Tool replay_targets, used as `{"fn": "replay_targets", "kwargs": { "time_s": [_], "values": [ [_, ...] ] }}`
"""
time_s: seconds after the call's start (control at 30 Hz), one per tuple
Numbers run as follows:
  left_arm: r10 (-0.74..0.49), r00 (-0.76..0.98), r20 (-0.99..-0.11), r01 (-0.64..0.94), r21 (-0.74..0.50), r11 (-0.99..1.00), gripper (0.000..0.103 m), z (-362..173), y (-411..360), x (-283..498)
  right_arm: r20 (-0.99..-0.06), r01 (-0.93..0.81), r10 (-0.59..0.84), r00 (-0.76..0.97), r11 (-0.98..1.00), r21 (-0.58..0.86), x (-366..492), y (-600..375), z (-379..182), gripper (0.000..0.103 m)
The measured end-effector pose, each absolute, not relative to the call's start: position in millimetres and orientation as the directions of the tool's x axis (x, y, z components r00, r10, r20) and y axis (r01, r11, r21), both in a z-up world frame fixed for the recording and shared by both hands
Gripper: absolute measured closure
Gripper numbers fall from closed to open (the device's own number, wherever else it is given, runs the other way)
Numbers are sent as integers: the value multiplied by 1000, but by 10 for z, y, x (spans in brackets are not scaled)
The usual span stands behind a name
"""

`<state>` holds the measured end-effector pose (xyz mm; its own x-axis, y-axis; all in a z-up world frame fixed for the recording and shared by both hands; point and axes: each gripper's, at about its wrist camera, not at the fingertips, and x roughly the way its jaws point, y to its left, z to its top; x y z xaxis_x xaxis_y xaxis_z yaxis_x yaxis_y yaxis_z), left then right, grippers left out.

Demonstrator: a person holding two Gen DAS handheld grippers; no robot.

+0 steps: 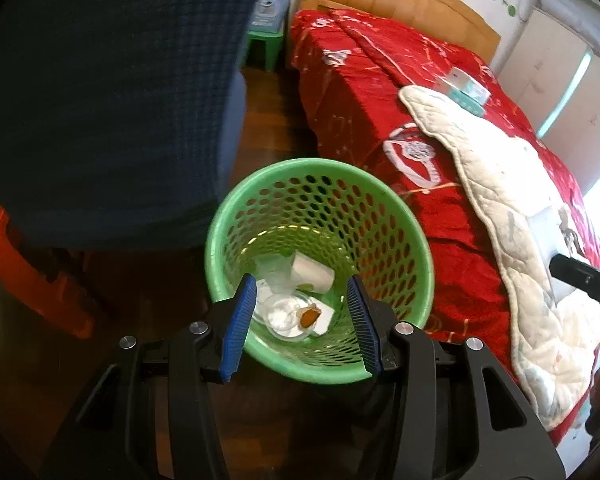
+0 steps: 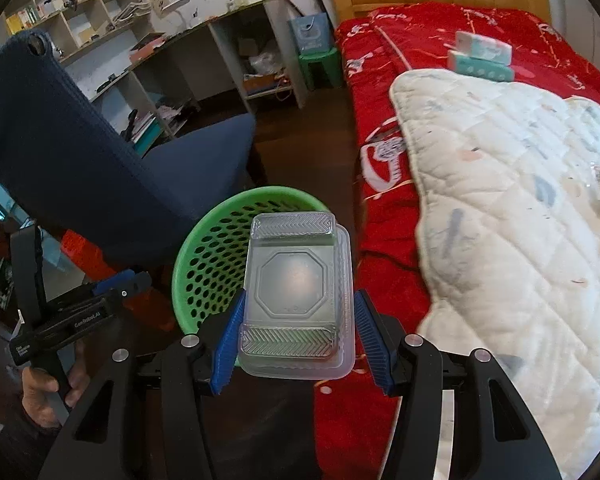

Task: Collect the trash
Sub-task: 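Carry the clear box over the wastebasket with the right gripper and release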

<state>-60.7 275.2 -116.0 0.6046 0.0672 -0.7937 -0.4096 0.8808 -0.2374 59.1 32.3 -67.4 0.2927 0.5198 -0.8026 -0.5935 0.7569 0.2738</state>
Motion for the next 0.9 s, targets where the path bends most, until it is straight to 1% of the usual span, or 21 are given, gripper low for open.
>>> {"fn": "replay_targets", "kwargs": {
  "time_s": [0.27, 0.43, 0.5, 0.67, 0.77, 0.83, 0.9],
  "values": [
    [67, 600, -797, -437, -256, 862, 55, -1209, 2841, -682, -822, -606, 514, 245, 743, 284, 628, 681, -853, 50],
    [65, 599, -798, -448, -267, 853, 53, -1233, 2898, -712, -827, -602, 519, 214, 737, 307, 680, 916, -954, 50],
    [64, 599, -799, -450, -270, 851, 53, -1245, 2913, -718, -825, -602, 526, 206, 733, 317, 700, 982, -979, 47],
    [56, 595, -802, -455, -278, 846, 52, -1282, 2931, -713, -819, -591, 536, 204, 734, 334, 708, 1017, -989, 46],
    [55, 595, -802, -448, -275, 851, 52, -1280, 2902, -679, -818, -591, 532, 219, 739, 323, 697, 941, -943, 41],
    [51, 597, -801, -444, -276, 853, 52, -1272, 2879, -662, -814, -582, 533, 230, 746, 324, 700, 849, -916, 35],
    [45, 600, -799, -434, -277, 858, 52, -1254, 2838, -635, -814, -570, 528, 242, 756, 320, 706, 742, -888, 32]
  ]
}}
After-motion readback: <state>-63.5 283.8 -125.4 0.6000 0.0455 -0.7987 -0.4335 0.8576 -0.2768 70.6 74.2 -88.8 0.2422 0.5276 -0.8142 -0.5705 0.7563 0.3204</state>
